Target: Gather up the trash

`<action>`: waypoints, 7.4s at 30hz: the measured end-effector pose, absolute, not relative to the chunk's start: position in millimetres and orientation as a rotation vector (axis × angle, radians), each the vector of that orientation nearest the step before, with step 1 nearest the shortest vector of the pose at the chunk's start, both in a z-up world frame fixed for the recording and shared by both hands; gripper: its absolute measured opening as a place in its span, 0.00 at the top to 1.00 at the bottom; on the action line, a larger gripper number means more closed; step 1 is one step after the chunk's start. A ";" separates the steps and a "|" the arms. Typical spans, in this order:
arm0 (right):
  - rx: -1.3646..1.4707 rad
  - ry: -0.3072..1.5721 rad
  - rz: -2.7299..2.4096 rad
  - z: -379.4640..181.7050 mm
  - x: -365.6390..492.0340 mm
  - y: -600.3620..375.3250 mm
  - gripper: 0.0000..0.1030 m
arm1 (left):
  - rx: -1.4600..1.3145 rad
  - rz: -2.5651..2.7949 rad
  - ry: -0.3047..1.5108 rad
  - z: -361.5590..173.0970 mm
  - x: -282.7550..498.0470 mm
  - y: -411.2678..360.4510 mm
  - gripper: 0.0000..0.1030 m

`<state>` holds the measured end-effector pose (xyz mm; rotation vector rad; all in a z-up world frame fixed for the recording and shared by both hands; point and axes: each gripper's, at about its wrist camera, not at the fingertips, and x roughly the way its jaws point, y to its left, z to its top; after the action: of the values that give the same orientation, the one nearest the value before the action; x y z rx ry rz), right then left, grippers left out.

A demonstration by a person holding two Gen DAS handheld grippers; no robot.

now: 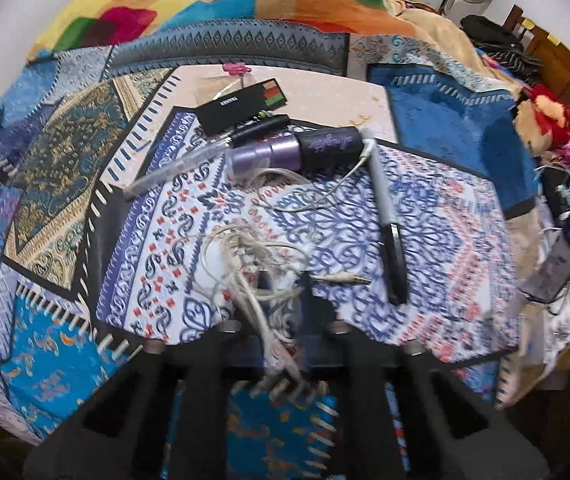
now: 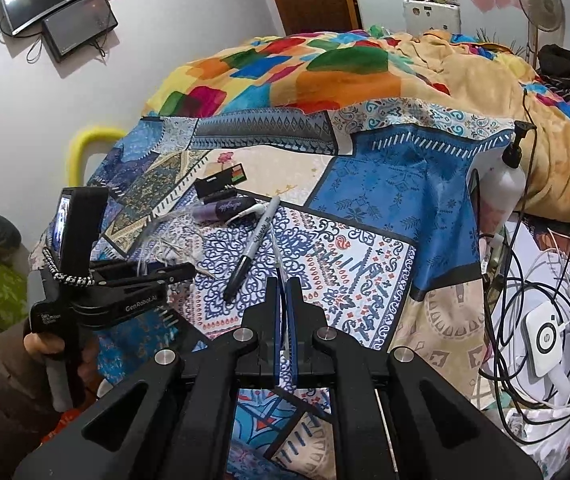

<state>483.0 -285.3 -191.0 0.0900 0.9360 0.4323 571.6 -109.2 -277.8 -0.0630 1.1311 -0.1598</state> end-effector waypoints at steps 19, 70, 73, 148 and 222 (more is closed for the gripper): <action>0.064 0.747 0.447 -77.7 418.3 -272.4 0.97 | -0.122 -0.132 0.813 -97.8 459.1 -77.6 0.98; -0.227 0.903 0.948 -136.6 209.1 17.9 0.97 | -0.348 0.366 0.975 -213.8 104.5 174.0 0.98; -0.257 0.968 0.967 -162.2 209.8 35.2 0.97 | -0.410 0.386 1.026 -241.6 102.6 182.9 0.98; -0.222 0.724 0.930 -94.2 215.7 -32.1 0.61 | -0.402 0.428 0.672 -98.7 118.8 119.8 0.54; -0.121 0.968 0.386 -266.8 538.9 -197.3 0.89 | -0.111 -0.278 0.936 -244.6 618.4 -87.0 0.32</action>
<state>538.9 -197.3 -266.8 -0.1208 0.9685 0.3865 618.4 -87.0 -244.6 -0.1115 0.9362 -0.2778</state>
